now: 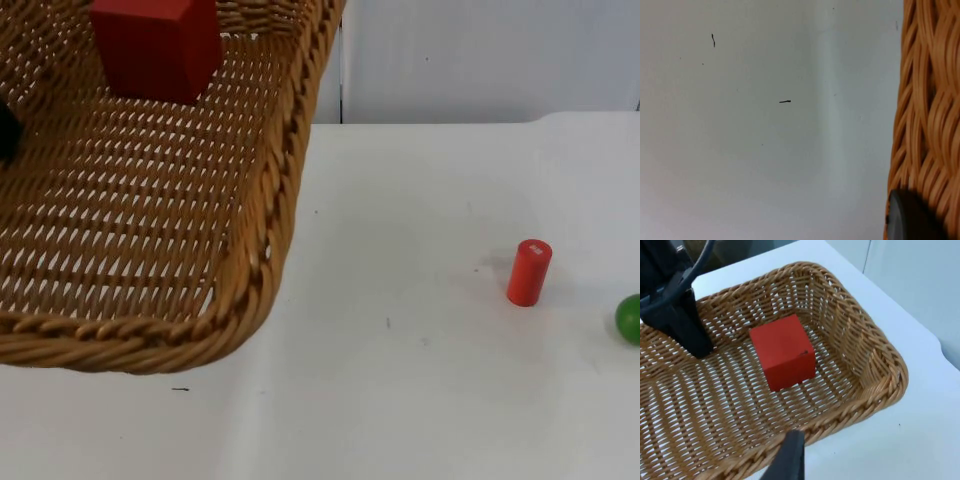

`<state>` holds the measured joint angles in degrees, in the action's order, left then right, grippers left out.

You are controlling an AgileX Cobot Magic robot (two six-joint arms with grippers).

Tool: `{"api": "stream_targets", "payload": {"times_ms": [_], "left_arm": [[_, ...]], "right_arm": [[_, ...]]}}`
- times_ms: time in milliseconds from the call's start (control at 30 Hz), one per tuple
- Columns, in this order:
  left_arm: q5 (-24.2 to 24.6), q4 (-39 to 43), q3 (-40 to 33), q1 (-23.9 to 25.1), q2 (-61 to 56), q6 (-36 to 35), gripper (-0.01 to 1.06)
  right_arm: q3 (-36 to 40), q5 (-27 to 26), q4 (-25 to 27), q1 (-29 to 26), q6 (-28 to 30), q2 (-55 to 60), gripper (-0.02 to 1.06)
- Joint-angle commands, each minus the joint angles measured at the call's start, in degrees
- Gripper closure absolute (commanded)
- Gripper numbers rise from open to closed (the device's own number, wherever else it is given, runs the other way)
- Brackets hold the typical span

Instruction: Pick up the basket with the left hand and place the object to the left of the red cylinder into the basket with the right hand.

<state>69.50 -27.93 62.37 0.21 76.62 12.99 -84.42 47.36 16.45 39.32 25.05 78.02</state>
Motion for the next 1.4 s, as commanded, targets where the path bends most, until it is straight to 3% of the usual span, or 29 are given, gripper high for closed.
{"api": "stream_targets", "payload": {"times_ms": [0, 233, 800, 1067, 1200, 1367], "left_arm": [[-1.1, -1.2, 0.1, -0.2, 0.0, 0.2, 1.05], [-1.9, -1.0, 0.1, -0.2, 2.2, 1.1, 1.05], [-13.4, -5.7, 0.1, -0.2, 15.2, 10.0, 1.05], [-17.3, -9.1, 0.2, -0.2, 22.3, 13.9, 1.05], [-23.2, -9.1, 0.3, -0.2, 27.3, 14.9, 1.05], [-24.4, -9.4, 2.1, -0.2, 31.8, 15.8, 1.05]], "right_arm": [[0.3, -0.5, 0.2, -0.3, -0.2, -0.6, 0.20], [0.3, -0.5, 0.2, -0.3, -0.2, -0.6, 0.20], [0.3, -0.1, -0.1, -0.3, -0.1, -0.6, 0.20], [0.3, 3.0, -0.1, -0.3, -0.1, -0.6, 0.20], [0.3, 3.7, -0.1, -0.3, 1.2, -0.6, 0.20], [0.3, 4.4, -0.1, -0.3, 1.3, -0.6, 0.20]]}}
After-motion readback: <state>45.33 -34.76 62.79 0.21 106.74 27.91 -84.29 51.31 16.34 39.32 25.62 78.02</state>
